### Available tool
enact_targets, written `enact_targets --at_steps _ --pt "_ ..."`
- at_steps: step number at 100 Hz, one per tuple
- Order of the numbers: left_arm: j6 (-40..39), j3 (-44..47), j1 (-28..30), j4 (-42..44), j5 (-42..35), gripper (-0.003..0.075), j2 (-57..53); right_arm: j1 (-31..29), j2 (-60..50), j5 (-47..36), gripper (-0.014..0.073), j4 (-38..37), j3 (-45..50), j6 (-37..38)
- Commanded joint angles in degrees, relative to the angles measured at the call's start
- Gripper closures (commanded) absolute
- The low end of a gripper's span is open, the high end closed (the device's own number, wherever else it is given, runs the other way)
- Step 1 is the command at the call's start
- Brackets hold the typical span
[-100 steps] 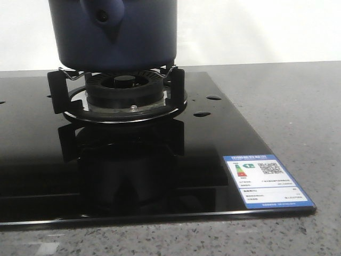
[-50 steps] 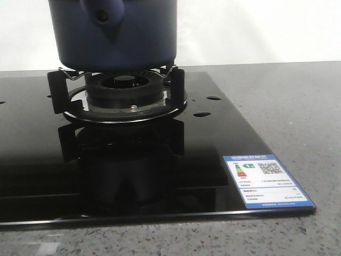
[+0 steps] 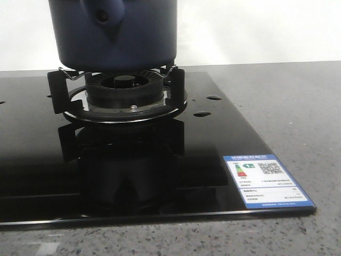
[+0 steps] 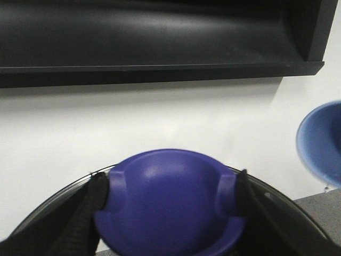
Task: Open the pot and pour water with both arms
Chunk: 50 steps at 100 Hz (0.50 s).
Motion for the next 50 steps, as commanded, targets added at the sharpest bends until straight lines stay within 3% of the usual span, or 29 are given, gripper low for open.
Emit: enact_targets --at_steps 1,26,50 --pt "-0.04 -2.08 0.17 -0.02 -6.21 0.0324 -1.56 -1.59 -4.79 1.28 0.0237 0.78 -2.29 8.08" --pt "-0.04 -2.08 0.17 -0.02 -6.11 0.0324 -1.56 -9.96 -10.79 -9.16 0.0237 11.24 0.4 15.95" --pt "-0.04 -2.08 0.17 -0.02 -6.12 0.0324 -1.56 -21.94 -18.33 -23.06 0.0237 12.1 9.52 27.55"
